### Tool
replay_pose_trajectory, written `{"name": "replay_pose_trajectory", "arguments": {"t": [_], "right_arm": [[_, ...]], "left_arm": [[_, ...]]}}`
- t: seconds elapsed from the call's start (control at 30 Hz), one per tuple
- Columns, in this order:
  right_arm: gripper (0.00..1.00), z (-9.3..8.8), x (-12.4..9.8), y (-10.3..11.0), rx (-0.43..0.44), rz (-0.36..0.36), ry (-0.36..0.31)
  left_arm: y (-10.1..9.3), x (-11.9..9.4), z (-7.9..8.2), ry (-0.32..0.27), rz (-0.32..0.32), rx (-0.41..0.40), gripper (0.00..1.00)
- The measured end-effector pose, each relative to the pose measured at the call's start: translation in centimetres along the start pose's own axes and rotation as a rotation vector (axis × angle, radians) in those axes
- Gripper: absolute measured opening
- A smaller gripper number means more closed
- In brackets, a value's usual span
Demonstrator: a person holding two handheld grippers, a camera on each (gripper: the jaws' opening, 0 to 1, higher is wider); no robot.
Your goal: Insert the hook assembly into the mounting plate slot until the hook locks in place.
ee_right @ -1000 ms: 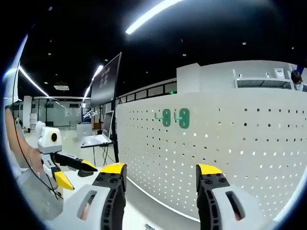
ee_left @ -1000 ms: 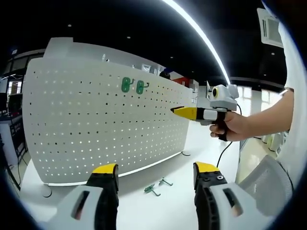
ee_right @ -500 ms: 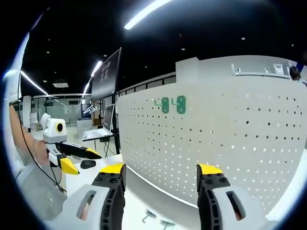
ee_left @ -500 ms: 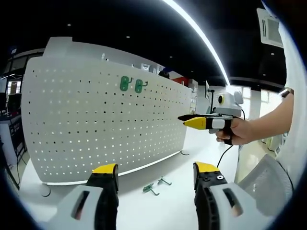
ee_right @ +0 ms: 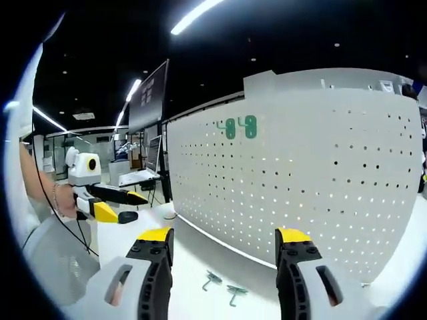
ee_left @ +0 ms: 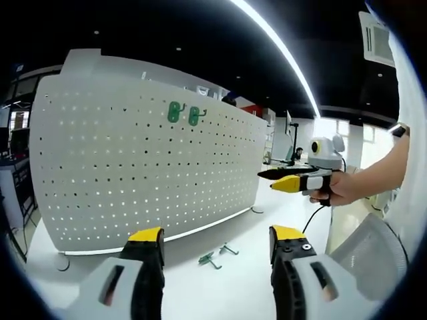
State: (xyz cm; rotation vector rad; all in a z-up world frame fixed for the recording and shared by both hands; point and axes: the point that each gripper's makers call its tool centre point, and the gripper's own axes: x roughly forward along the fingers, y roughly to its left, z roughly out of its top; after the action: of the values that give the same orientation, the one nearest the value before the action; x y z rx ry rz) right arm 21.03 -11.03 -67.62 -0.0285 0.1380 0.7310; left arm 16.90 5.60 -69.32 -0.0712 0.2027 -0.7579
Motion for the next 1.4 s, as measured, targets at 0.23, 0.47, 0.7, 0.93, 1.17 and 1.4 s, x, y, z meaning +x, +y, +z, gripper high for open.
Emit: {"name": "replay_pose_trajectory", "arguments": {"t": [0.23, 0.47, 0.7, 0.93, 1.17, 1.4], "right_arm": [[0.61, -1.2, -0.8, 0.1, 0.005, 0.005, 0.029], [0.61, -2.9, -2.0, 0.0, 0.027, -0.004, 0.058], [0.62, -4.1, -3.1, -0.1, 0.037, -0.014, 0.085], [0.64, -5.3, -3.9, 0.2, 0.045, -0.011, 0.125], [0.64, -6.3, -4.5, 0.3, 0.039, -0.003, 0.166], [0.67, -7.5, -5.4, 0.3, 0.039, 0.0, 0.21]], "left_arm": [[0.1, 0.0, -0.4, 0.015, -0.001, 0.005, 0.67], [0.6, -0.3, -1.0, 0.024, 0.009, 0.004, 0.67], [1.1, -0.7, -1.7, 0.048, 0.019, 0.021, 0.68], [1.2, -0.9, -2.6, 0.073, 0.015, 0.019, 0.69], [1.4, -1.1, -3.0, 0.079, 0.019, 0.02, 0.69], [1.6, -1.3, -3.5, 0.095, 0.017, 0.019, 0.69]]}}
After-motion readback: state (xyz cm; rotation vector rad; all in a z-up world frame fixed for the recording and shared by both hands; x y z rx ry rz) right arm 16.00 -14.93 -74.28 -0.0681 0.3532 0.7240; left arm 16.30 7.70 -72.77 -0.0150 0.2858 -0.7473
